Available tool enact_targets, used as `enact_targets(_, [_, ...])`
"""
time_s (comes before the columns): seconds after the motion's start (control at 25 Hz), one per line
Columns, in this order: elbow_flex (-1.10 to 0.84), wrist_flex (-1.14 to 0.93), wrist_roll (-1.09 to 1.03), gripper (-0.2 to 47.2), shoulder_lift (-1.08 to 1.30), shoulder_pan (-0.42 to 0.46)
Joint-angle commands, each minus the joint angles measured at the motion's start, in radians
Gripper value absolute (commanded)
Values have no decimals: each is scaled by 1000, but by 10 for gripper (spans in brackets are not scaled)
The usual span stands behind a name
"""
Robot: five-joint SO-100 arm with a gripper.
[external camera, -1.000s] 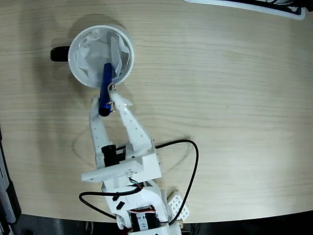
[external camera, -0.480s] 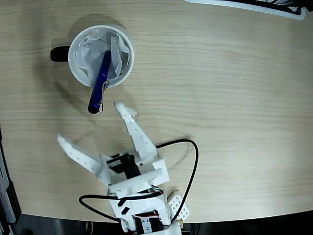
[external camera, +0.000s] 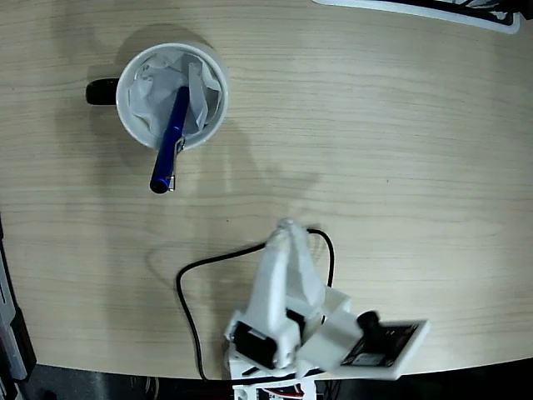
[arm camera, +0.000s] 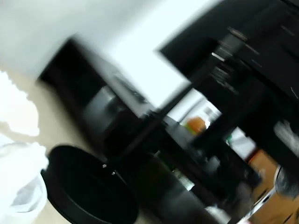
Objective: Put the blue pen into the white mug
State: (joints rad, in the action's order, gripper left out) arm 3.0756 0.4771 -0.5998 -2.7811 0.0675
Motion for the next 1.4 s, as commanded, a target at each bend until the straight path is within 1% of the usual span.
enact_targets(0.0, [0,-147,192,0,-86,-57])
enact_targets(0.12, [0,-420,331,0,-193,-100])
enact_targets(0.28, [0,-813,433,0,-310,-115])
enact_targets(0.52, [0,-1212,517,0,-480,-133])
enact_targets(0.6, [0,-1295,528,0,-538,-135])
enact_targets(0.72, [-6,-1367,529,0,-584,-137])
enact_targets(1.0, [-41,-1494,529,0,-588,-141])
enact_targets(1.2, [-83,-1658,529,0,-588,-135])
enact_targets(1.36, [-94,-1713,529,0,-588,-137])
